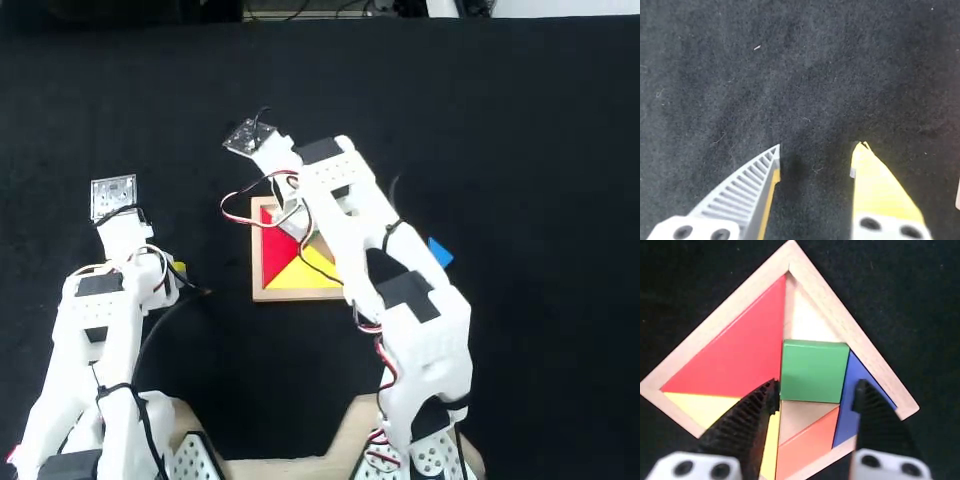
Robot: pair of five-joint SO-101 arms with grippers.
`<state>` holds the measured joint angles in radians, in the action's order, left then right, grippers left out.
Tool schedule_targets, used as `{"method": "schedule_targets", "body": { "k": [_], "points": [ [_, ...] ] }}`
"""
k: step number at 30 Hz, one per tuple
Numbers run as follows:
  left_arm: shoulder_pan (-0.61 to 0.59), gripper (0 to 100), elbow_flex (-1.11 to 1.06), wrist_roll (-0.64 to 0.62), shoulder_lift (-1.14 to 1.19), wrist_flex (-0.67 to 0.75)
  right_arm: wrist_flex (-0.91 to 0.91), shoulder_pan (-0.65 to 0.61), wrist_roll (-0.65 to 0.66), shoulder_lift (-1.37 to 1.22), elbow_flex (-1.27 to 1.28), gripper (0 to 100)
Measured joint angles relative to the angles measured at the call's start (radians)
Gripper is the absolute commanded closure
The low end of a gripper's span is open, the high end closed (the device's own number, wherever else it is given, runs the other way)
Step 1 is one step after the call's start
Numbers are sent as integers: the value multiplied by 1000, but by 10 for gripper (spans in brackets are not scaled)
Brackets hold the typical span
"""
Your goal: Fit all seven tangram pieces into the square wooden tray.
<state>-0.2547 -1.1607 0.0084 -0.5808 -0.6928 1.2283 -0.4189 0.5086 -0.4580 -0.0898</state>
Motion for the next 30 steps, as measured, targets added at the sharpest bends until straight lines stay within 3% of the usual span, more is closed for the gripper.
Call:
{"method": "schedule_targets", "body": {
  "k": [2,14,30],
  "points": [
    [0,770,0,0,0,0,0,0,0,0,0,994],
    [25,770,-20,0,0,17,-87,-34,-64,-120,-123,988],
    [31,770,-20,0,0,17,-5,-34,-68,-175,-216,988]
  ]
}}
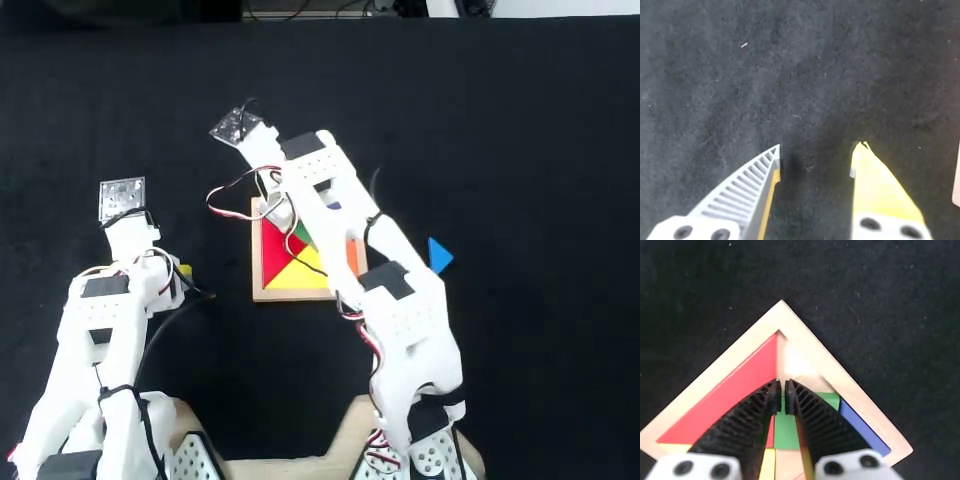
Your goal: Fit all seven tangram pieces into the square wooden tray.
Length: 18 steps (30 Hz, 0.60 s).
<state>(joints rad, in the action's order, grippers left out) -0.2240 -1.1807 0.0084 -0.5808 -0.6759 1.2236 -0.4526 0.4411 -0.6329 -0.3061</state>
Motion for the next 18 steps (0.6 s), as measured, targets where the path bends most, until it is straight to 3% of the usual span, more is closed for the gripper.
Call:
{"method": "schedule_targets", "body": {
  "k": [9,18],
  "points": [
    [0,770,0,0,0,0,66,0,-2,15,-41,988],
    [0,770,0,0,0,0,210,34,-77,387,44,988]
  ]
}}
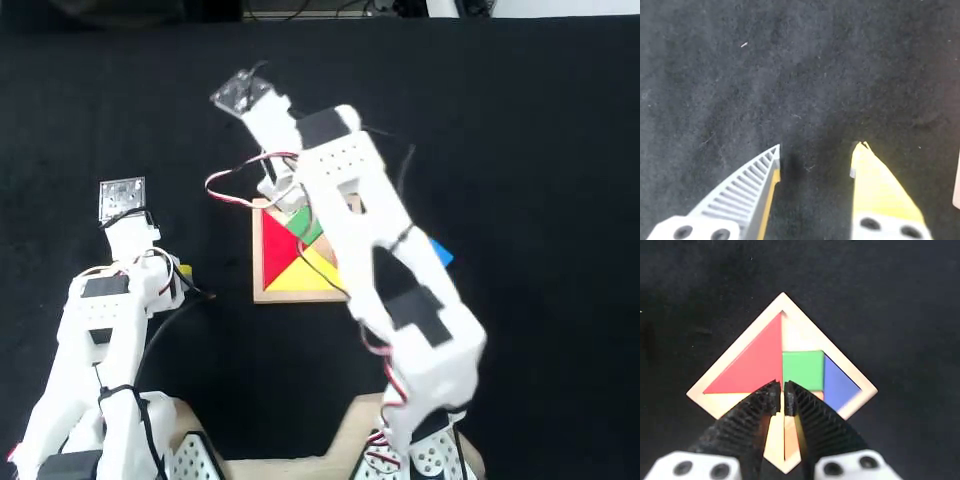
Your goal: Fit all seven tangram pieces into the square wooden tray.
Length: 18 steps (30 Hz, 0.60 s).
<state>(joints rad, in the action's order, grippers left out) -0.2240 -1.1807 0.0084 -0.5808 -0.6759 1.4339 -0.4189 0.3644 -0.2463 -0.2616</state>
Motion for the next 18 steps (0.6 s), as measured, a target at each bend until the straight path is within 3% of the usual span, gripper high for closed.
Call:
{"method": "schedule_targets", "body": {
  "k": [6,11,15,18],
  "points": [
    [0,770,0,0,0,0,-149,262,-81,242,334,988],
    [0,770,0,0,0,0,-381,430,-25,396,703,987],
    [14,770,0,0,0,0,-591,528,8,427,953,987],
    [44,770,0,0,0,0,-626,565,11,430,1014,986]
  ]
}}
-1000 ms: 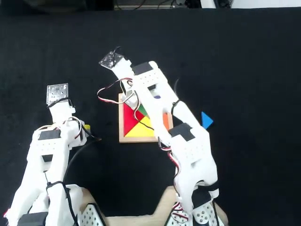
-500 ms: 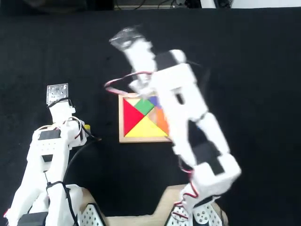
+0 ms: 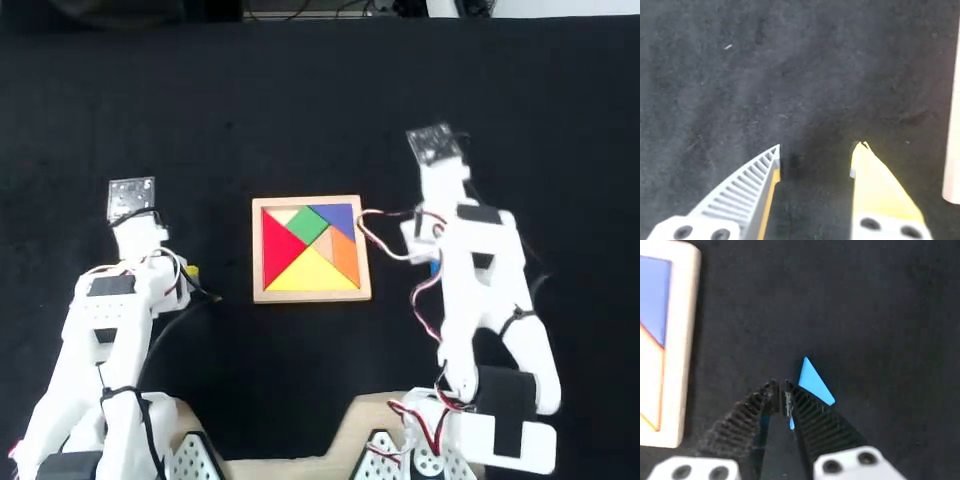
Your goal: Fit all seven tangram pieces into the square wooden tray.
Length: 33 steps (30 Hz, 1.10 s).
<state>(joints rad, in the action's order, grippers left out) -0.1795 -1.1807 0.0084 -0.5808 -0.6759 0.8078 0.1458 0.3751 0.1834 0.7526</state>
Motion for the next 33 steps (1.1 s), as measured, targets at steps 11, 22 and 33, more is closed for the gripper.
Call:
{"method": "schedule_targets", "body": {
  "k": [11,22,33],
  "points": [
    [11,770,0,0,0,0,32,84,104,-104,2,988],
    [11,770,0,0,0,0,32,173,196,-127,2,988],
    [11,770,0,0,0,0,32,222,290,-130,-14,987]
  ]
}}
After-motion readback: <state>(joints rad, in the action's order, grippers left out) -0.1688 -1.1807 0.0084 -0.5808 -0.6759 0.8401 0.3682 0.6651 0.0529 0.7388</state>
